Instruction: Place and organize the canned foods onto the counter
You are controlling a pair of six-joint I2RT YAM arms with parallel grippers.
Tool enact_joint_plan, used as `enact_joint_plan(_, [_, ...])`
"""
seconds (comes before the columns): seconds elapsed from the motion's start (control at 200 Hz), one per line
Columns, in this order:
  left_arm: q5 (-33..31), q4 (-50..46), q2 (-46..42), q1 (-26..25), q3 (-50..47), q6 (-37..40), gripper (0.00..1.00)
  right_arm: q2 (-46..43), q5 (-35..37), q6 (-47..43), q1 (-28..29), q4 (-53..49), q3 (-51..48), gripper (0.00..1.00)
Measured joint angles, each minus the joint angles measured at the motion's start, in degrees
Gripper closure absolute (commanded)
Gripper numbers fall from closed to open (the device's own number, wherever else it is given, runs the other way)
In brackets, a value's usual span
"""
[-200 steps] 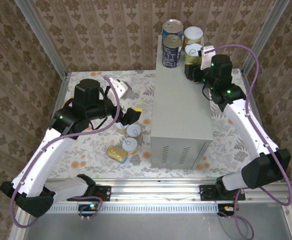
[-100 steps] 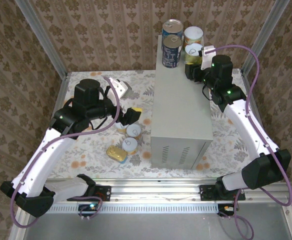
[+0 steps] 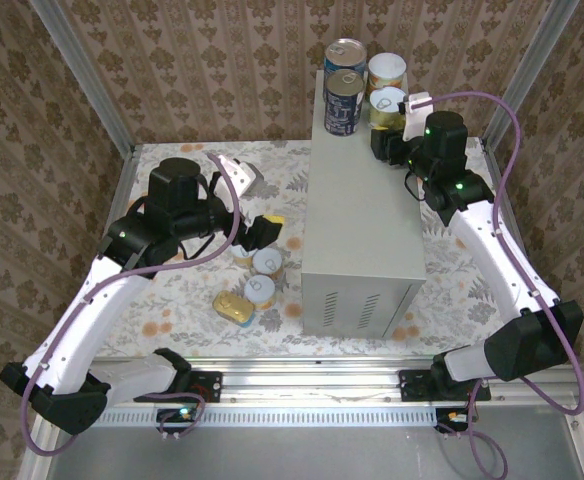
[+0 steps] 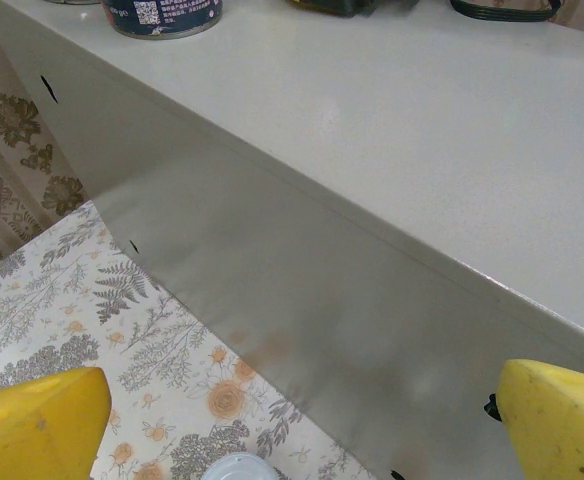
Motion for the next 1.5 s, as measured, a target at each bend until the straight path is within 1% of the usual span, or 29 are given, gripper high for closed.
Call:
enact_joint_plan(0.145, [0.00,0.00,0.00,0.00,-0.24,0.00,0.00,-0.11,-0.02,0.00,0.00,0.31,-0.22,0.27])
enact_joint_plan(0.3, [0.00,0.02,0.00,0.00,-0.28,0.00,0.00,-0.44,0.02,0.39,0.00,0.02,-0.26,0.14])
enact_joint_plan(0.355, [0.00,0.00,0.00,0.00,-0.28,0.00,0.00,-1.03,0.02,0.57,-0.02,-0.98,-0.39,0.09])
enact_joint_plan(0.455, [-0.09,0.00,0.00,0.00,-0.28,0.00,0.00,-2.71,0.04,1.01,-0.20,-3.17,-0.87,0.02])
enact_joint_plan(0.46, [-0.13,0.00,0.00,0.00,-0.28,0.00,0.00,-2.80,0.04,1.11,-0.24,-3.23,-0.87,0.01])
enact_joint_plan(0.47, [-0.22,0.00,0.00,0.00,-0.28,0.00,0.00,-3.02,0.02,1.07,-0.31,-3.63,-0.92,0.00])
enact_joint_plan(0.695, [-2.45,0.02,0.85,0.00,-0.28,-0.02,0.00,-10.73,0.31,3.74,-3.17,-12.22,-0.98,0.00])
enact_joint_plan(0.835, [-3.48,0.07,2.10,0.00,-0.28,-0.11,0.00,-16.33,2.34,5.75,-4.96,-17.84,-0.96,0.00])
enact_joint_plan(0.94, [-3.82,0.96,2.23,0.00,-0.87,-0.37,0.00,-18.14,3.89,6.67,-6.27,-21.07,-0.96,0.00])
enact_joint_plan(1.1, [-3.85,1.31,2.25,0.00,-1.88,-1.22,0.00,-18.29,4.74,8.24,-9.51,-22.56,-1.79,0.00])
enact_joint_plan(1.225, [-3.82,1.36,2.25,0.00,-2.10,-1.92,0.00,-17.53,3.52,9.68,-11.65,-22.10,-2.95,0.00])
enact_joint_plan(1.5, [-3.87,1.75,2.23,0.00,-3.26,-2.93,0.00,-11.54,-0.22,11.13,-12.33,-14.86,-2.99,0.00])
